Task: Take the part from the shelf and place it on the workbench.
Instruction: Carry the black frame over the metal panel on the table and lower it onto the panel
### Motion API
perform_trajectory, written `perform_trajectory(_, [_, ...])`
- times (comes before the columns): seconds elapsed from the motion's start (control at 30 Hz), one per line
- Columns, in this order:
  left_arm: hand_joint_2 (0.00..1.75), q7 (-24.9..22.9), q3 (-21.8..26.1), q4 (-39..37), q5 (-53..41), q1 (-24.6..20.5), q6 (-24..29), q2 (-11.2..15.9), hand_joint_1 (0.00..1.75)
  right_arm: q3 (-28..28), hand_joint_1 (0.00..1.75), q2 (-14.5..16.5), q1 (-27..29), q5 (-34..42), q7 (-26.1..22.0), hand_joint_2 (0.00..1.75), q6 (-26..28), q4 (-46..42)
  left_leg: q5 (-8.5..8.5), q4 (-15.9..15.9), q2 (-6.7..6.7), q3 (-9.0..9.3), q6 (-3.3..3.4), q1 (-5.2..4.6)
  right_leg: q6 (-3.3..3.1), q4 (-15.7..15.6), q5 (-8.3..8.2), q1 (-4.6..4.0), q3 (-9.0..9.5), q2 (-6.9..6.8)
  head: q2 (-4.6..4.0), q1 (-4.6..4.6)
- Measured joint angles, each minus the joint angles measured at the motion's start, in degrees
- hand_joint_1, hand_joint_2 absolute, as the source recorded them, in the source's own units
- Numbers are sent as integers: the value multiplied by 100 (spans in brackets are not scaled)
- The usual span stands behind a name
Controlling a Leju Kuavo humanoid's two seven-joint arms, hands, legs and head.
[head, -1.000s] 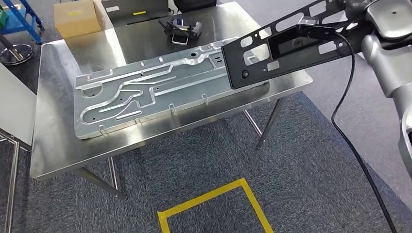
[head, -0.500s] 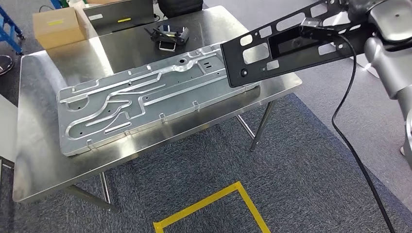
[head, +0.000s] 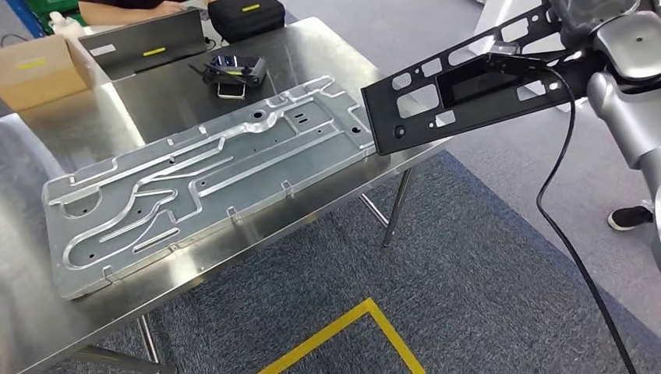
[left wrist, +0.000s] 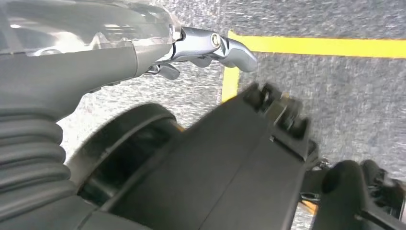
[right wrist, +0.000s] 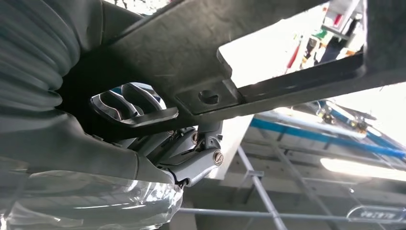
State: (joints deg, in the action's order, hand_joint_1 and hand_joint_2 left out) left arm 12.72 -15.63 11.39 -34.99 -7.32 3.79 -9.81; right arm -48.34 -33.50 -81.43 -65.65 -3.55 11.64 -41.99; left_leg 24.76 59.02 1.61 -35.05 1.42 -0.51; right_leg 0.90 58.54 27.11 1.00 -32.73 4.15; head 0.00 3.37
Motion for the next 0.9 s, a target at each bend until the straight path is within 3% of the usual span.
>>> perform_trajectory(0.03, [175, -9, 0, 1, -1, -6, 16, -1, 0, -9, 175, -27, 1, 3, -4, 175, -1, 0, 71, -103, -30, 97, 36, -6, 40, 19, -20, 12, 12, 24, 0, 1])
perform_trajectory(0.1, [175, -19, 1, 3, -3, -8, 40, 1, 0, -26, 175, -76, 17, 13, -11, 175, 2, -2, 130, -214, -99, 284, 120, -4, 100, 255, -93, 23, -70, -89, 0, -1])
perform_trajectory(0.17, [175, -20, 1, 4, -9, -12, 59, -4, 0, -42, 175, -105, 7, 62, -14, 175, 0, -3, 228, -284, -159, 487, 169, 7, 136, 803, -100, 18, -448, -273, 0, -3])
perform_trajectory(0.23, [175, -23, 2, 4, -17, 0, 77, -9, 0, -73, 175, -130, 4, 159, -9, 175, -9, 1, 395, -297, -215, 690, 178, 8, 165, 1374, 92, 20, -994, -353, 0, -2])
perform_trajectory(0.3, [175, -30, 2, 4, -11, 24, 91, -10, 0, -104, 175, -152, 19, 272, 3, 175, -15, 16, 593, -298, -272, 947, 162, 10, 172, 1458, 348, 27, -1351, -386, 0, -2])
perform_trajectory(0.33, [175, -36, 2, 4, 7, 32, 94, -13, 0, -111, 175, -160, 22, 337, 8, 175, -13, 27, 698, -298, -300, 1091, 148, 10, 156, 1261, 362, 20, -1411, -410, 0, -2])
perform_trajectory(0.37, [175, -49, 5, 4, 34, 35, 93, -16, 0, -112, 175, -165, 24, 409, 10, 175, -9, 45, 810, -298, -333, 1240, 134, 6, 121, 947, 178, -4, -1420, -466, 0, -2])
perform_trajectory(0.4, [175, -66, 13, 3, 70, 45, 84, -23, 0, -114, 175, -162, 27, 484, 10, 175, -4, 77, 938, -295, -362, 1379, 116, -4, 60, 557, -309, -47, -1406, -567, 0, -3])
perform_trajectory(0.47, [175, -112, 43, 0, 147, 51, 29, -40, 0, -117, 175, -121, 23, 648, -11, 175, 6, 173, 1152, -309, -418, 1539, 44, -32, -59, 89, -1177, -132, -1402, -678, 1, -5])
perform_trajectory(0.5, [175, -131, 67, -2, 178, 43, -7, -44, 0, -112, 175, -84, 20, 731, -36, 175, 14, 228, 1205, -334, -455, 1586, 3, -42, -106, 22, -1401, -153, -1413, -677, 1, -15])
perform_trajectory(0.57, [175, -145, 120, 4, 203, -1, -66, -44, 0, -80, 175, 15, -11, 903, -135, 175, 56, 344, 1090, -162, -497, 1528, -71, -56, -151, 50, -1289, -134, -1386, -562, 2, -29])
perform_trajectory(0.63, [175, -125, 157, 12, 176, -32, -96, -42, 0, -44, 175, 185, -44, 1057, -258, 175, 167, 533, 840, 501, -385, 1174, -110, -53, -193, -24, -1172, -88, -1242, -498, 1, -33])
perform_trajectory(0.67, [175, -117, 165, 15, 153, -42, -104, -39, 0, -33, 175, 314, -45, 1113, -319, 175, 230, 644, 833, 880, -306, 924, -125, -35, -207, -67, -1119, -73, -1156, -463, 1, -30])
perform_trajectory(0.73, [175, -105, 173, 15, 110, -60, -113, -37, 0, -28, 175, 618, 1, 1177, -443, 175, 326, 852, 1224, 1357, -217, 442, -161, 3, -223, -100, -1008, -52, -1005, -376, 0, -31])
perform_trajectory(0.77, [175, -93, 175, 15, 101, -68, -117, -35, 0, -28, 175, 777, 49, 1199, -517, 175, 355, 934, 1462, 1421, -210, 264, -181, 23, -214, -102, -955, -44, -938, -331, 0, -31])
perform_trajectory(0.8, [175, -78, 177, 15, 99, -79, -120, -36, 0, -28, 175, 946, 113, 1221, -592, 175, 372, 1005, 1591, 1368, -209, 136, -201, 37, -204, -99, -902, -37, -870, -290, 0, -31])
perform_trajectory(0.83, [175, -61, 180, 15, 107, -90, -119, -37, 0, -31, 175, 1112, 183, 1235, -660, 175, 378, 1066, 1498, 1183, -209, 72, -220, 52, -192, -93, -851, -33, -800, -257, 0, -31])
perform_trajectory(0.87, [175, -47, 184, 16, 120, -104, -114, -39, 0, -38, 175, 1280, 250, 1238, -714, 175, 370, 1121, 1196, 881, -209, 57, -232, 64, -178, -85, -801, -30, -732, -232, 0, -31])
perform_trajectory(0.9, [175, -37, 192, 16, 140, -116, -104, -42, 0, -51, 175, 1448, 305, 1232, -747, 175, 352, 1172, 777, 524, -211, 63, -233, 71, -163, -76, -758, -29, -677, -215, 0, -31])
